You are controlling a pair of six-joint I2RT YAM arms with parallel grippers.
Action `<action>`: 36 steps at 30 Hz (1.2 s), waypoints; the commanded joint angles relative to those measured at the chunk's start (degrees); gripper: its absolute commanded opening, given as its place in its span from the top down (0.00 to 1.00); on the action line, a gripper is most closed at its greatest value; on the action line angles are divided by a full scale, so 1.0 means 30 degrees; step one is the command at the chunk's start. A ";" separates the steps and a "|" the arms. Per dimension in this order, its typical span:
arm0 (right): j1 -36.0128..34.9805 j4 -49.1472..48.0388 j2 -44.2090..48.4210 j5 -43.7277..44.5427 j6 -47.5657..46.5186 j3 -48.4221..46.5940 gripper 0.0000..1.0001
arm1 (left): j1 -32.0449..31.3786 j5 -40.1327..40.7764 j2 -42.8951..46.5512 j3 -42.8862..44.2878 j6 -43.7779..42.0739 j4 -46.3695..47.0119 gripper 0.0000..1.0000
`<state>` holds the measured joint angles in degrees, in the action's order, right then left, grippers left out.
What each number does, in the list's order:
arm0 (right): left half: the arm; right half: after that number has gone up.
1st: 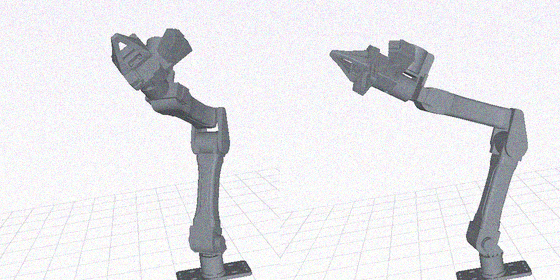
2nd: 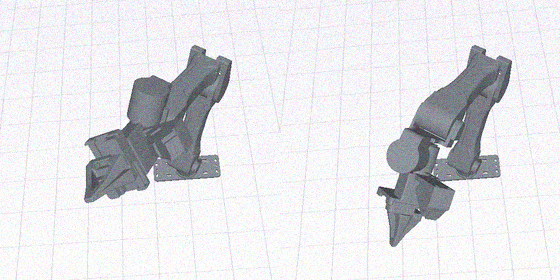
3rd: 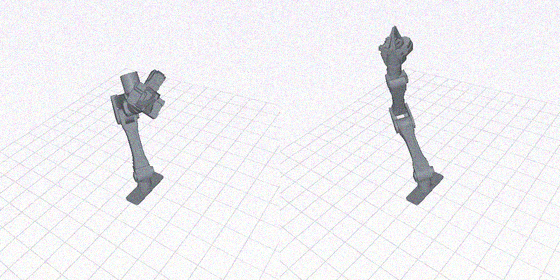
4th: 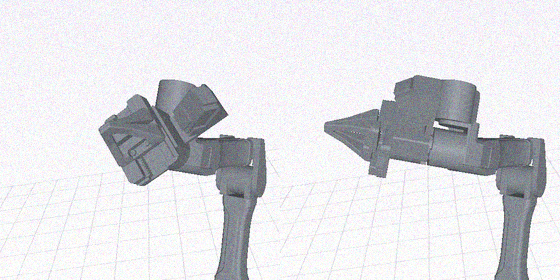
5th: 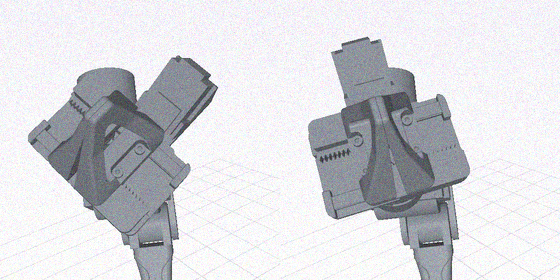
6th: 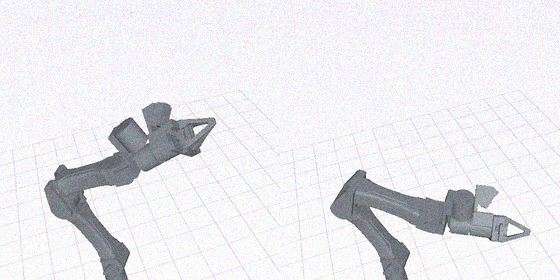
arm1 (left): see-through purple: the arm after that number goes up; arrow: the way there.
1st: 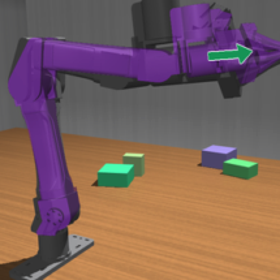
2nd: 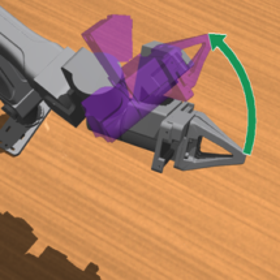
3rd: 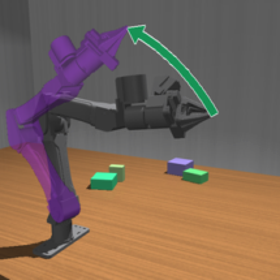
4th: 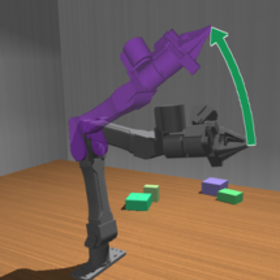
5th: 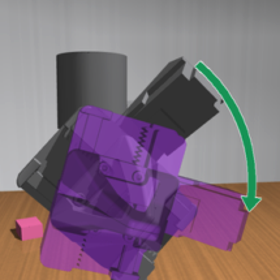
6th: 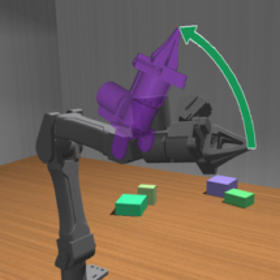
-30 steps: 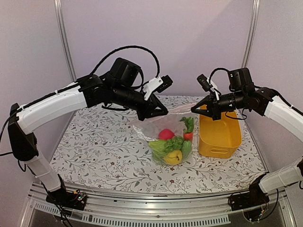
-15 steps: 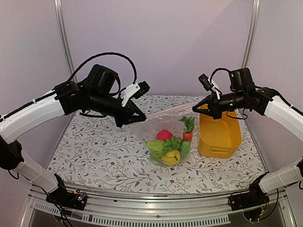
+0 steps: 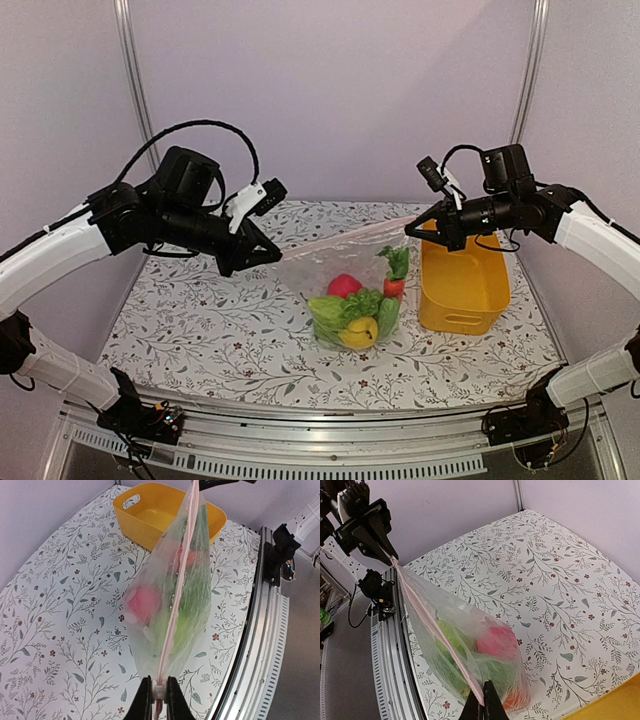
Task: Place the food in the zip-top bag and seal the zipper
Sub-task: Zip the zipper of the food storage bag, then place the zipper food storage bag at the center of the board.
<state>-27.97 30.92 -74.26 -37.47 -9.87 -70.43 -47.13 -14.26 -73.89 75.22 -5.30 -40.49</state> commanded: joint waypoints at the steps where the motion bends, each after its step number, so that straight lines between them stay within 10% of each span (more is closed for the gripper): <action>1: 0.0661 -0.0037 -0.0120 0.1250 0.0235 -0.0166 1.00 | 0.0685 0.0633 0.0560 -0.0434 0.0112 -0.1849 0.97; 16: 0.0679 -0.0581 -0.0957 0.1140 0.0394 -0.0679 1.00 | 0.1457 0.1063 -0.0479 0.0594 -0.0695 -0.0860 0.97; 29: 0.0865 -0.1824 -0.7843 0.2010 0.0485 -0.9499 1.00 | 0.4148 0.2552 -0.5612 0.7389 -0.3954 0.2774 1.00; 36: 0.0867 -0.2928 -0.7675 0.0512 0.0103 -0.5322 0.99 | 0.3337 0.0787 -0.4862 0.3116 -0.5645 0.1761 0.97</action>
<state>-25.41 24.40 -98.30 -32.38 -8.62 -95.68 -34.96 -9.21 -90.26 93.34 -16.84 -32.99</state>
